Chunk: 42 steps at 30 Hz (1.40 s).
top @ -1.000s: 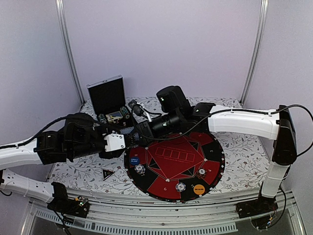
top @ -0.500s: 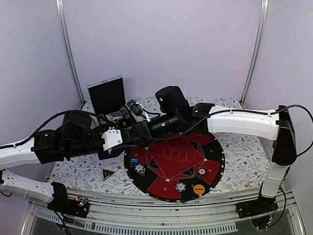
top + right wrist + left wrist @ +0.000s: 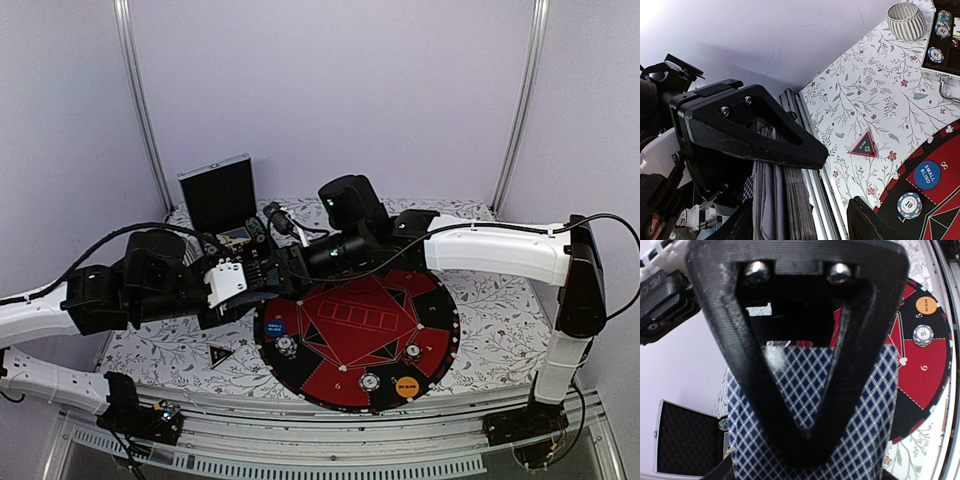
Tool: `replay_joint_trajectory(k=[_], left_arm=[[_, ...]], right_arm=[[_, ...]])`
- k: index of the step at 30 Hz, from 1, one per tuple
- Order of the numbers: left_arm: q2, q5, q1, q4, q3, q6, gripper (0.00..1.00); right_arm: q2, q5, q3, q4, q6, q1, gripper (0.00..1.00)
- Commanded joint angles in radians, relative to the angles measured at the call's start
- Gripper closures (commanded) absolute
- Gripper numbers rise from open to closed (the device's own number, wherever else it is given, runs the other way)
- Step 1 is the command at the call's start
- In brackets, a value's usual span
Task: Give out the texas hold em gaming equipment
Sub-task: Pass from the right arm to the left
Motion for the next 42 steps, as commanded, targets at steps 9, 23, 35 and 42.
replay_joint_trajectory(k=[9, 23, 35, 42], left_arm=[[-0.026, -0.035, 0.014, 0.004, -0.036, -0.04, 0.43], [-0.015, -0.033, 0.025, -0.003, -0.047, -0.066, 0.43], [-0.005, -0.018, 0.031, 0.004, -0.061, -0.093, 0.43], [-0.008, -0.012, 0.033, 0.0, -0.067, -0.101, 0.43]], right_arm=[[-0.036, 0.046, -0.007, -0.056, -0.013, -0.018, 0.38], [-0.033, -0.007, 0.028, -0.067, -0.031, -0.017, 0.39], [-0.042, 0.035, 0.024, -0.071, -0.031, -0.019, 0.37], [-0.082, 0.091, 0.004, -0.089, -0.026, -0.033, 0.4]])
